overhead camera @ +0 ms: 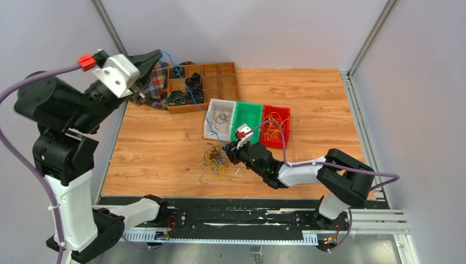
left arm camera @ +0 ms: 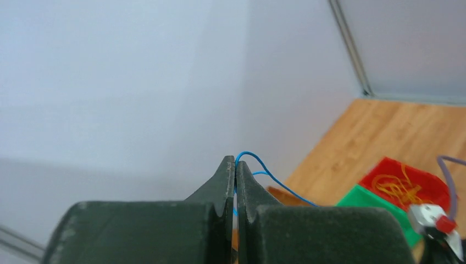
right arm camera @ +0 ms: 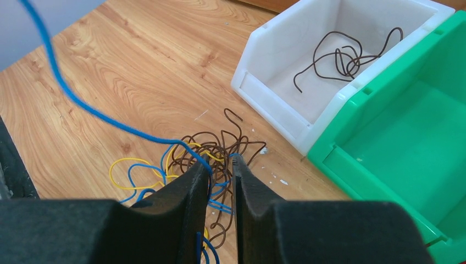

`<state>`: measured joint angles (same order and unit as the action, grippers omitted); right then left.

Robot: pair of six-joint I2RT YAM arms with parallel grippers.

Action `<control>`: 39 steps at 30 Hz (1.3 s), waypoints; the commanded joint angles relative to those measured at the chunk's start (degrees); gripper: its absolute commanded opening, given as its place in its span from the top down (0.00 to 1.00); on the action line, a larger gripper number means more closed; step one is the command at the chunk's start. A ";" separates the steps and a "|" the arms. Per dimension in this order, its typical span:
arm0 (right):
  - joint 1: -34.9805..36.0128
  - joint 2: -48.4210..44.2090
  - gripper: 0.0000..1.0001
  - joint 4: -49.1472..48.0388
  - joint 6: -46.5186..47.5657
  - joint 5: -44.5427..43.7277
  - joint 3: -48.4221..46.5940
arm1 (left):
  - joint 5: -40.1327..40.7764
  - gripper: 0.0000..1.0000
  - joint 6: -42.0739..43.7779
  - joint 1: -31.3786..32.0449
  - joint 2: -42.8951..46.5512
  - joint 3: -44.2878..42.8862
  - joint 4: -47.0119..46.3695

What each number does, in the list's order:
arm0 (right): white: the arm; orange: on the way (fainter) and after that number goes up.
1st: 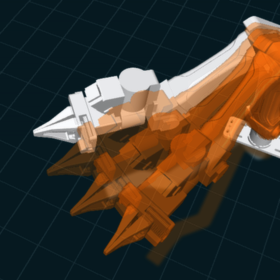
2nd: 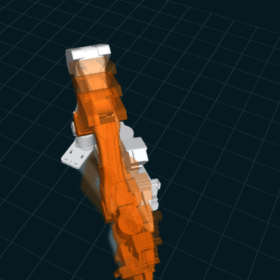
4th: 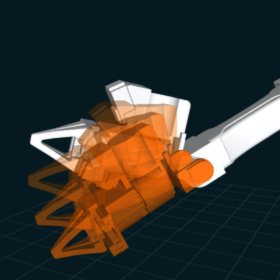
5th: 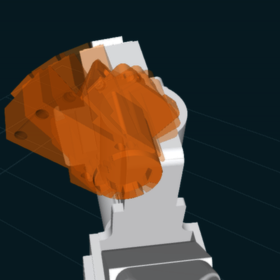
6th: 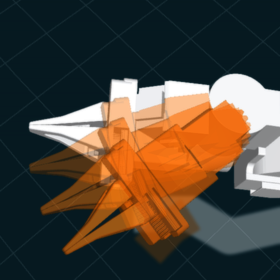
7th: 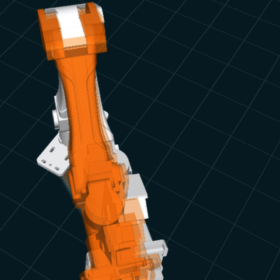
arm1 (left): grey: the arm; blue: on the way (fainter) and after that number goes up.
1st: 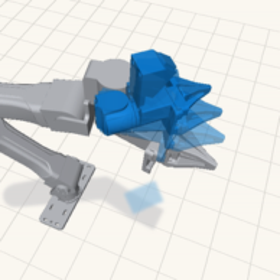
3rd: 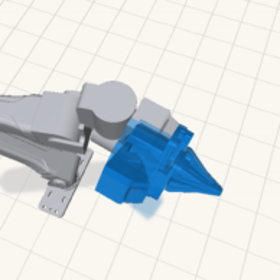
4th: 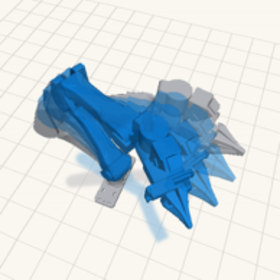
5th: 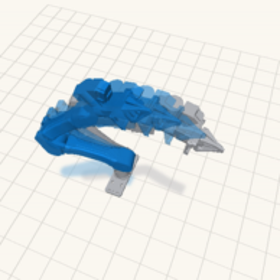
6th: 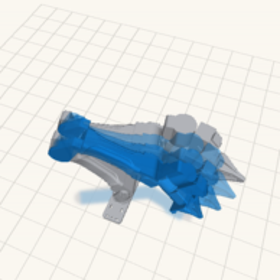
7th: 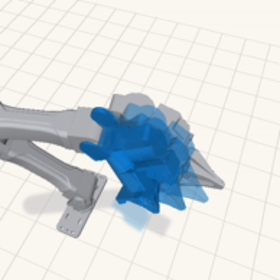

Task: Untangle the cables

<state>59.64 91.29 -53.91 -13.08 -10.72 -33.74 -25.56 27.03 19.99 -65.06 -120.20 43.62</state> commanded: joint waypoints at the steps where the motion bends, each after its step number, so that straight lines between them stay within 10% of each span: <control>1: 0.66 -1.89 0.78 -0.78 -0.98 -1.50 1.34 | 7.82 1.00 -0.18 0.30 2.16 1.20 -17.02; 15: -1.13 -7.51 0.74 -0.95 -3.04 -1.85 4.89 | 22.09 1.00 3.51 0.30 1.85 1.98 -37.66; 27: -6.18 -22.83 0.67 7.99 -5.01 4.99 2.07 | 2.91 0.99 -9.28 0.31 1.33 6.70 -23.77; 39: -15.20 -33.77 0.61 26.73 -1.64 -8.34 -3.59 | -4.24 0.99 -16.45 5.01 -3.27 24.28 -26.51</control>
<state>48.01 58.54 -34.24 -15.55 -14.44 -36.07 -27.83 12.19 22.06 -66.81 -97.43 18.98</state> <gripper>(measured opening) 0.400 0.014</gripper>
